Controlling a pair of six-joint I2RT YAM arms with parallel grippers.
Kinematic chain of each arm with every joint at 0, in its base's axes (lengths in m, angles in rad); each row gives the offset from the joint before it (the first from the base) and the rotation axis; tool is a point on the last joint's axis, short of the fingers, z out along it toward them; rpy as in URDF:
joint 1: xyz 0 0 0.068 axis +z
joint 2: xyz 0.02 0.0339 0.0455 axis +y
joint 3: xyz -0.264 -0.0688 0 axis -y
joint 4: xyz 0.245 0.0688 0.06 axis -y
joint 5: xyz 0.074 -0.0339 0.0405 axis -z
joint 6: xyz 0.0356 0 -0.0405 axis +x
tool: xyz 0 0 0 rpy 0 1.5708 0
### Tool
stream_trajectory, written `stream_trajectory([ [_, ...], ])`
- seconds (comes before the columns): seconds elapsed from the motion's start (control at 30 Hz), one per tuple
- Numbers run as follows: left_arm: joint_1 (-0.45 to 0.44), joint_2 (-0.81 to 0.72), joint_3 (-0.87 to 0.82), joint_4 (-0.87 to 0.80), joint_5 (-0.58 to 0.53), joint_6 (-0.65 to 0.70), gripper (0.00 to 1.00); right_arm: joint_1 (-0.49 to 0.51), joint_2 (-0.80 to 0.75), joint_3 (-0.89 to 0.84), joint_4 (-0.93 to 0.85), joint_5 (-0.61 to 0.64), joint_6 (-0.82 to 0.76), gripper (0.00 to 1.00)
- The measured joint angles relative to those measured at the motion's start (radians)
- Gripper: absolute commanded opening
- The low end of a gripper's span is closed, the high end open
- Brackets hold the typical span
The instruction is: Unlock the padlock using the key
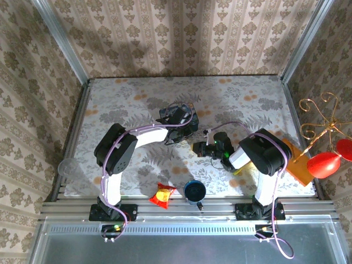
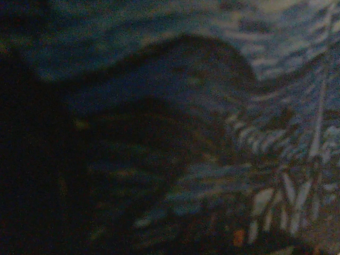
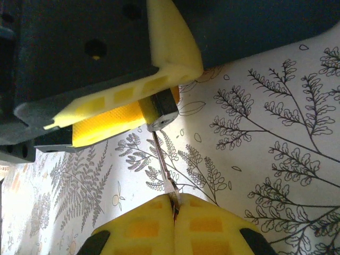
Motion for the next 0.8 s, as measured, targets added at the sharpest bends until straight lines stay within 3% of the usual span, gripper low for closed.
stream_trajectory([
  [0.8,0.008,-0.046,-0.021,0.019,0.040,-0.032,0.06,0.003,0.029,-0.002,0.073,0.061,0.029,0.00],
])
